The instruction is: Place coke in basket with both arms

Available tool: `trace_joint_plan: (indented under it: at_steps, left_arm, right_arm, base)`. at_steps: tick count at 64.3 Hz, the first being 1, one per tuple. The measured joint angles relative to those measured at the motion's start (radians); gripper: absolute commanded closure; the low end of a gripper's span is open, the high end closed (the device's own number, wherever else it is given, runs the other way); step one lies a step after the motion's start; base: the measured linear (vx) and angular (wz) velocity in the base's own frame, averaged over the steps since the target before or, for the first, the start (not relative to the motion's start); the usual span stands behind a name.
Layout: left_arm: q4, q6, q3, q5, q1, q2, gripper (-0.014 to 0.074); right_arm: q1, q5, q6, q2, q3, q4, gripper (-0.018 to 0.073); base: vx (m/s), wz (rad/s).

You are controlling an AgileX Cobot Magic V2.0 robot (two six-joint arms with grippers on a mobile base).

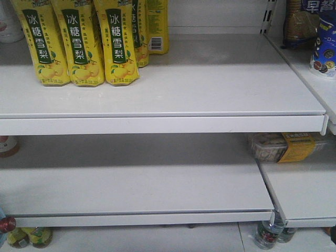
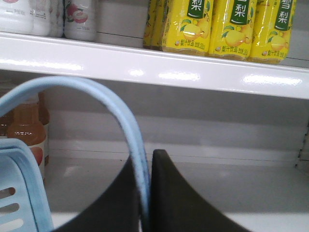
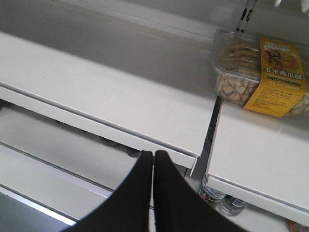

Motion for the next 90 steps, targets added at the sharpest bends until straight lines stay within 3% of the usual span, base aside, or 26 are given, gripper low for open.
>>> trace_joint_plan:
  at_steps: [23, 30, 48, 60, 66, 77, 90]
  left_arm:
    - [0.0, 0.0, 0.0, 0.0, 0.0, 0.0, 0.0603]
    - [0.0, 0.0, 0.0, 0.0, 0.0, 0.0, 0.0603]
    - [0.0, 0.0, 0.0, 0.0, 0.0, 0.0, 0.0603]
    - [0.0, 0.0, 0.0, 0.0, 0.0, 0.0, 0.0603]
    - [0.0, 0.0, 0.0, 0.0, 0.0, 0.0, 0.0603]
    - [0.0, 0.0, 0.0, 0.0, 0.001, 0.0, 0.0603]
    - [0.0, 0.0, 0.0, 0.0, 0.001, 0.0, 0.0603]
  right_arm:
    - [0.0, 0.0, 0.0, 0.0, 0.0, 0.0, 0.0565]
    - [0.0, -0.013, -0.016, 0.0, 0.007, -0.047, 0.0565]
    - [-0.006, -0.368, -0.027, -0.02, 0.273, -0.133, 0.0565]
    - [-0.128, -0.633, -0.004, -0.086, 0.415, -0.095, 0.0565]
    - [-0.193, -0.699, 0.044, -0.137, 0.418, -0.09, 0.0565]
    - [-0.3, -0.727, 0.164, -0.259, 0.418, -0.096, 0.0565]
    - [-0.344, -0.741, 0.27, -0.27, 0.418, -0.113, 0.0565]
  base:
    - [0.0, 0.0]
    - [0.0, 0.0]
    - [0.0, 0.0]
    - [0.0, 0.0]
    - [0.0, 0.0]
    - [0.0, 0.0]
    - [0.0, 0.0]
